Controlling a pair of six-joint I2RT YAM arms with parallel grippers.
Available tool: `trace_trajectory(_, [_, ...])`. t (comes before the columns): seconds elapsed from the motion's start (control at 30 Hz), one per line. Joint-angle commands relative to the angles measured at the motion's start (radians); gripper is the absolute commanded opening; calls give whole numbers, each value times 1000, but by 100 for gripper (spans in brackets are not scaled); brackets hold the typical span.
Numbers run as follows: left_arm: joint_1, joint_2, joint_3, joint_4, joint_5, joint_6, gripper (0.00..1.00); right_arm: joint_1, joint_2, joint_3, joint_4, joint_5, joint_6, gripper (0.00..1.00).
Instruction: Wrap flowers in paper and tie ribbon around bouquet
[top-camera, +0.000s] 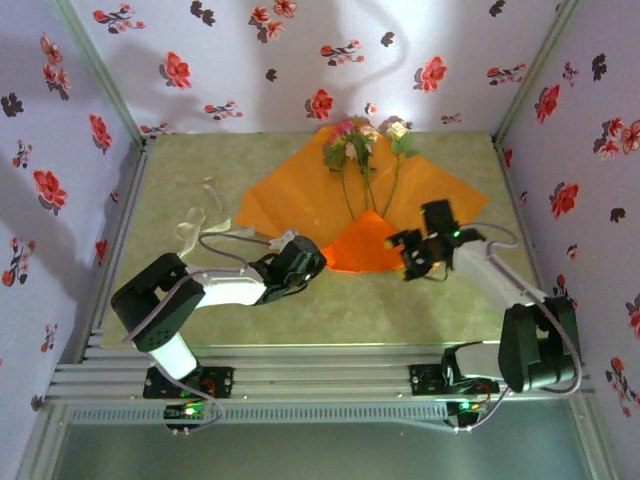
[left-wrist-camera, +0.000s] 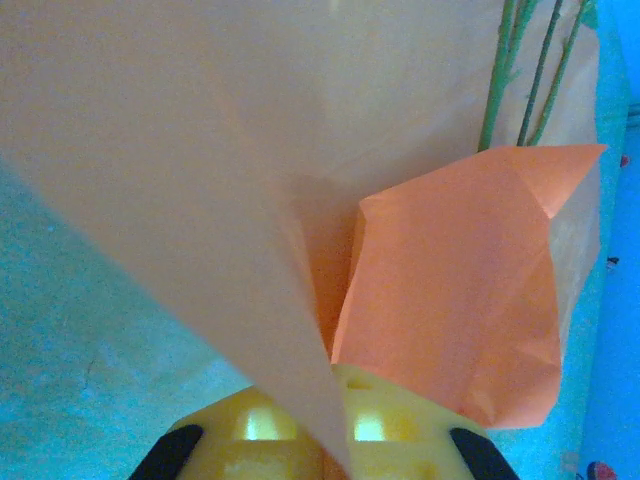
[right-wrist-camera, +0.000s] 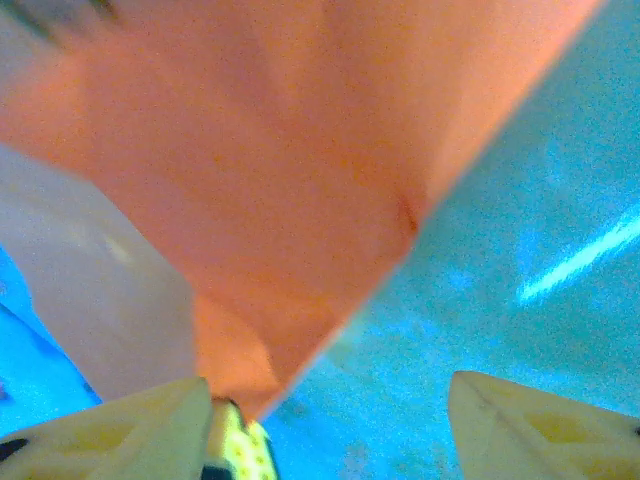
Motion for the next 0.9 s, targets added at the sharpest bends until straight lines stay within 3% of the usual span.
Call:
trace_trajectory(0.0, [14,-20,-6,-25,30,-27,0,126,18,-110,264,-1,204,62])
trace_trajectory(0.13, [29,-25,-10,-21,54,-41,0,256,80,-163,498,24,362,61])
trace_trajectory(0.33, [47,-28,-35,13,83,-76,0,353,207,-216,816,119,569,55])
trace_trajectory(0.6, [58,-39,-49,29,107,-85,0,415,362,-191,966,200,664,43])
trace_trajectory(0.7, [62,-42,-63,39,116,-94,0,410,398,-200,1037,249,651,28])
trace_trajectory(0.8, [69,-53,-78,35,117,-99,0,411,400,-200,1033,270,623,0])
trace_trajectory(0.87, [78,-61,-84,30,116,-98,0,411,364,-201,963,288,581,0])
